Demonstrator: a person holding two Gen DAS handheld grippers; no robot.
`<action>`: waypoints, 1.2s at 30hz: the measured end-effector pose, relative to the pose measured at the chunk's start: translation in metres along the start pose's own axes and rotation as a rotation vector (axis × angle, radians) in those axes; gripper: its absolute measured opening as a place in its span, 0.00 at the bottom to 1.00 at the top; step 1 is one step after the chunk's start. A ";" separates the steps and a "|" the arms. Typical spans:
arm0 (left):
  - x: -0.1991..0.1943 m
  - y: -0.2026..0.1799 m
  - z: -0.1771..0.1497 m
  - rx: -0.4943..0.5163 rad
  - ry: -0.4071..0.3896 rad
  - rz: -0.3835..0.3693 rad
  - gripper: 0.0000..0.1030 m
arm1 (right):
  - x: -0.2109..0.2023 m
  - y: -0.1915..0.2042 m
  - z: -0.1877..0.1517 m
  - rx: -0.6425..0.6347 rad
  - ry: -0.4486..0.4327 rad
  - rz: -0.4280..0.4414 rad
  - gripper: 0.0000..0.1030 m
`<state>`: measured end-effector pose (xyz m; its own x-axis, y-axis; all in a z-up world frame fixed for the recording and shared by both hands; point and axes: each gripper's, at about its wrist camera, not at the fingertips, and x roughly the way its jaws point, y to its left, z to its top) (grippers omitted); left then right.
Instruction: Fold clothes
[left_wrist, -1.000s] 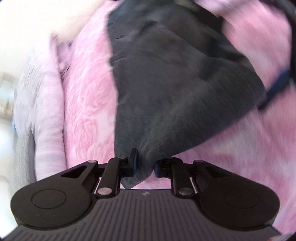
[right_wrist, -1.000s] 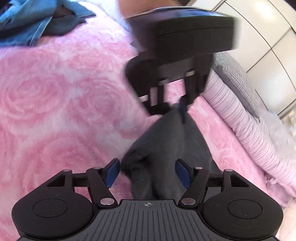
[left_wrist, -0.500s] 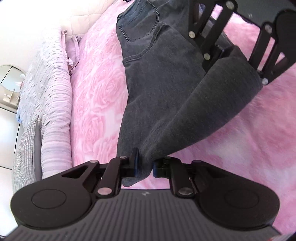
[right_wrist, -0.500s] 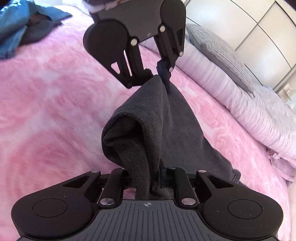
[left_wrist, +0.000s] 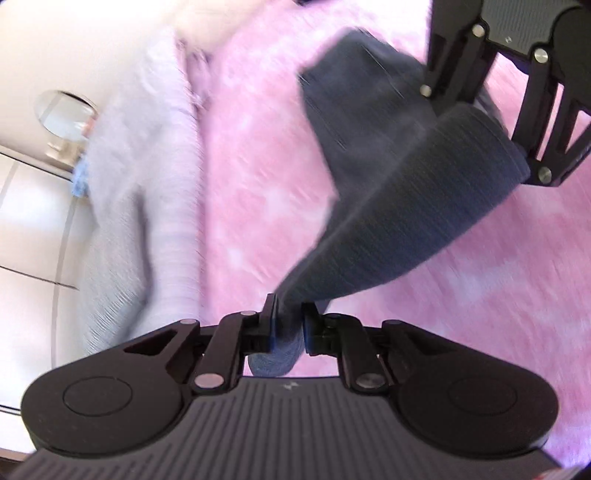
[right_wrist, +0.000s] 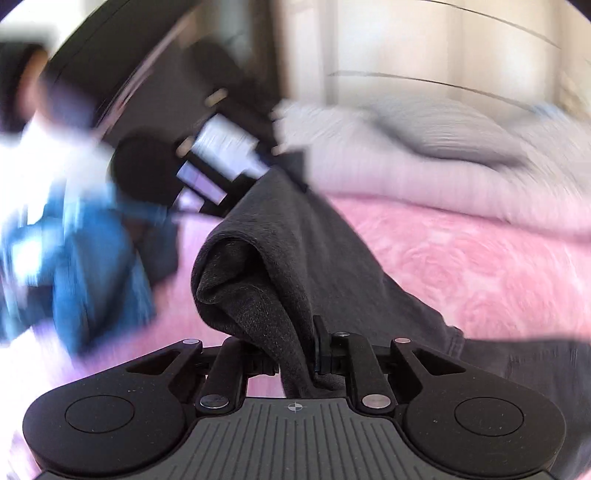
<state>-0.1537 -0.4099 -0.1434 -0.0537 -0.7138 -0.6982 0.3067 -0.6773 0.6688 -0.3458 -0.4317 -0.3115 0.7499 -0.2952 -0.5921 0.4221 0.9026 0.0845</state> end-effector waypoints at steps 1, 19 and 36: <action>0.003 0.009 0.020 0.009 -0.013 0.017 0.11 | -0.008 -0.012 0.005 0.053 -0.023 0.006 0.15; 0.238 0.034 0.314 -0.161 -0.068 -0.193 0.25 | -0.037 -0.335 -0.091 1.105 -0.047 0.014 0.15; 0.262 0.032 0.182 -0.639 0.184 -0.308 0.34 | -0.069 -0.382 -0.054 0.816 -0.038 -0.128 0.83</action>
<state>-0.3307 -0.6512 -0.2589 -0.0841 -0.4282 -0.8998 0.8009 -0.5662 0.1946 -0.5860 -0.7394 -0.3464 0.6813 -0.4044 -0.6102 0.7318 0.3544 0.5821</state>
